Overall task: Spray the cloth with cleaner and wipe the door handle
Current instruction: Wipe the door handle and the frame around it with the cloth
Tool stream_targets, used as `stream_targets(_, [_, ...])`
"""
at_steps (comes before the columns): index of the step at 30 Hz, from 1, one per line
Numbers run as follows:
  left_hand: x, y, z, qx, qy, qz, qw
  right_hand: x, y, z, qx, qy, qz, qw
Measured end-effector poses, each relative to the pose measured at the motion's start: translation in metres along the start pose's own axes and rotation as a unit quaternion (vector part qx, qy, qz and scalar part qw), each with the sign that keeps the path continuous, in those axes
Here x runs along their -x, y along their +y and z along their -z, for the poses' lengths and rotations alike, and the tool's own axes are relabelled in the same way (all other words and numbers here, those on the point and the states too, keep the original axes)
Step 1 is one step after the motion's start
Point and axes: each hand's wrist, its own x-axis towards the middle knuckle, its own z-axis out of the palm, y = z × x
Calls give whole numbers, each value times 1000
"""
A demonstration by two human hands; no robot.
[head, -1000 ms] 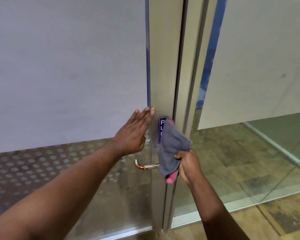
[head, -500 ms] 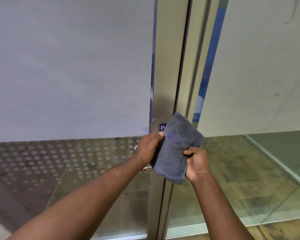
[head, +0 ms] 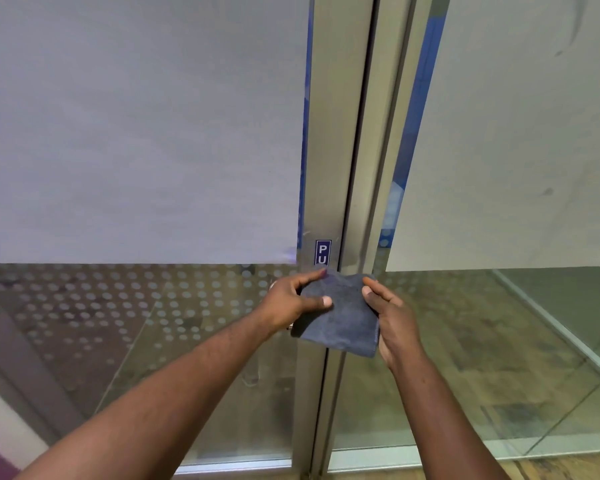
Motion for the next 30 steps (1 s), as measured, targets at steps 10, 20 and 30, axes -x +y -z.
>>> stream_targets(10, [0,-2,10,-320,-11,-43,946,12,1,16,425,-88,110,894])
stream_targets(20, [6,-15,1,-128,-42,-15,991,9,18,25,183,-52,29,981])
stream_targets(30, [-19,-26,-4,-143,-54,-14,988,13,50,28,-56,-147,-77,985])
